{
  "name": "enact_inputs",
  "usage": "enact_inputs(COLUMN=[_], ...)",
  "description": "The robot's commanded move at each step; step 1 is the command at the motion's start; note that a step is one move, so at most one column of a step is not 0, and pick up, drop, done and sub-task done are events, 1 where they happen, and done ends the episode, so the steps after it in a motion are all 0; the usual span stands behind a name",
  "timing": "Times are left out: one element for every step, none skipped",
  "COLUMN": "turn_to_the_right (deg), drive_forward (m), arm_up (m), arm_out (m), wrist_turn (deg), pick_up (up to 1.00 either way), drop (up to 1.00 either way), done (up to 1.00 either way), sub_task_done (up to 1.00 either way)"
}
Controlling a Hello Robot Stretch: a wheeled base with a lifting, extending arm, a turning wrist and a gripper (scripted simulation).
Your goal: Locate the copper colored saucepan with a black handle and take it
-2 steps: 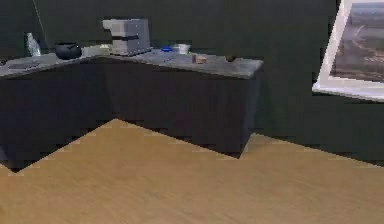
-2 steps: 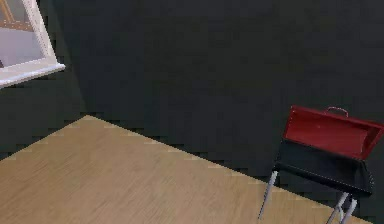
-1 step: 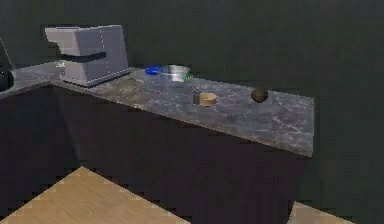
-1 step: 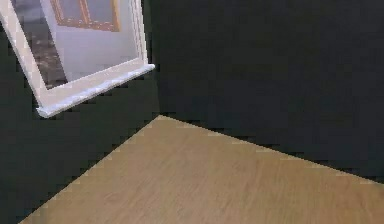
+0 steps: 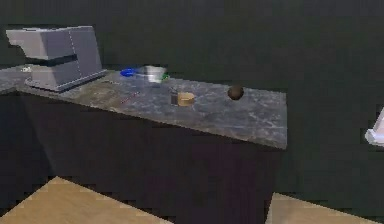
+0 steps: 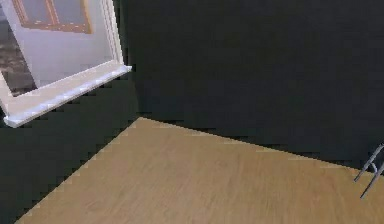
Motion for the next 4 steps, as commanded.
enact_inputs(turn_to_the_right=[0.0,-45.0,-45.0,0.0], drive_forward=[0.3,0.0,0.0,0.0], arm_up=[0.0,0.0,0.0,0.5], arm_out=[0.0,0.0,0.0,0.0], wrist_turn=[0.0,0.0,0.0,0.0], pick_up=[0.0,0.0,0.0,0.0], drop=[0.0,0.0,0.0,0.0], done=[0.0,0.0,0.0,0.0], sub_task_done=[0.0,0.0,0.0,0.0])
